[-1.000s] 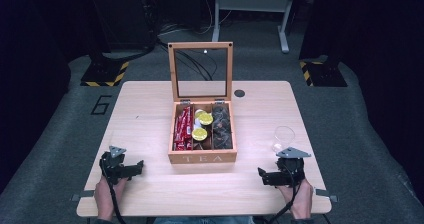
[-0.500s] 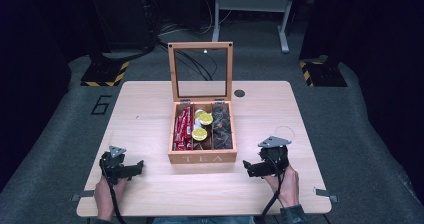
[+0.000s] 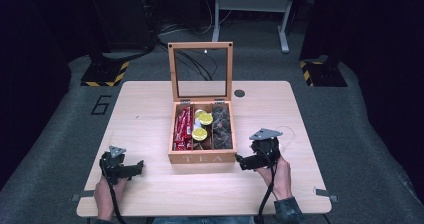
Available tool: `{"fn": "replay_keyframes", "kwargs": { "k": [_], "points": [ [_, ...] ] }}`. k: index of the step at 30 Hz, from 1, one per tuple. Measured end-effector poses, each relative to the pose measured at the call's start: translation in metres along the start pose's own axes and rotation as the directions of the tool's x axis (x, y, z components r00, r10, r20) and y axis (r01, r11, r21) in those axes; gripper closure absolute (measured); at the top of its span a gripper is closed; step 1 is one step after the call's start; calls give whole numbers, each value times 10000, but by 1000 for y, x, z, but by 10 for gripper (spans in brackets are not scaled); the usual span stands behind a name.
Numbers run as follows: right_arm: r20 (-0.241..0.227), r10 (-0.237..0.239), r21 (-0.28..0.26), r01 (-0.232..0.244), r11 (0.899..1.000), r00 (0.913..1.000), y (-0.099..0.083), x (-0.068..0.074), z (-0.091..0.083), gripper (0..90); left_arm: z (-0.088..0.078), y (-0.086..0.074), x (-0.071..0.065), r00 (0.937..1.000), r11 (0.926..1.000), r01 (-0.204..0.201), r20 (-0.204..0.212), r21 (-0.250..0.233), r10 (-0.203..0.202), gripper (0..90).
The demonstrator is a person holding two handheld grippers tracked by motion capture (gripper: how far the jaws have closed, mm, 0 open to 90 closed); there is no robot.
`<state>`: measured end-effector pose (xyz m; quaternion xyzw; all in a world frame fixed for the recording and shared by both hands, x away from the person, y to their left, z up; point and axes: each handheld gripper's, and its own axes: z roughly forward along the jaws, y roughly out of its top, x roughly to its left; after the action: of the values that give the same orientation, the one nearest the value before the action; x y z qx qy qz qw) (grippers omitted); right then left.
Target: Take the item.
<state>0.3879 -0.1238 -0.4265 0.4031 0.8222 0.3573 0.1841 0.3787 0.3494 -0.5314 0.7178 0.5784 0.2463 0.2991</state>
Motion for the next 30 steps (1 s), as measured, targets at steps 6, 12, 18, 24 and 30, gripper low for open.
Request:
{"fn": "replay_keyframes", "kwargs": {
  "k": [6,12,18,24,30],
  "points": [
    [-161,-164,80,165,9998,9997,12,2,7,0,0,0,0,10000,10000,0,0,1,0,3],
    [-348,-202,190,209,9996,9992,23,3,16,0,0,0,0,10000,10000,2,2,2,-2,3],
    [-492,-358,228,370,9991,9981,31,2,24,0,0,0,0,10000,10000,2,-2,-1,-2,3],
    [-606,-486,416,512,9978,9970,38,4,34,0,0,0,0,10000,10000,-5,-3,-17,5,3],
    [-815,-506,533,551,9971,9954,46,6,42,0,0,0,0,10000,10000,2,2,4,-2,3]
  ]
}}
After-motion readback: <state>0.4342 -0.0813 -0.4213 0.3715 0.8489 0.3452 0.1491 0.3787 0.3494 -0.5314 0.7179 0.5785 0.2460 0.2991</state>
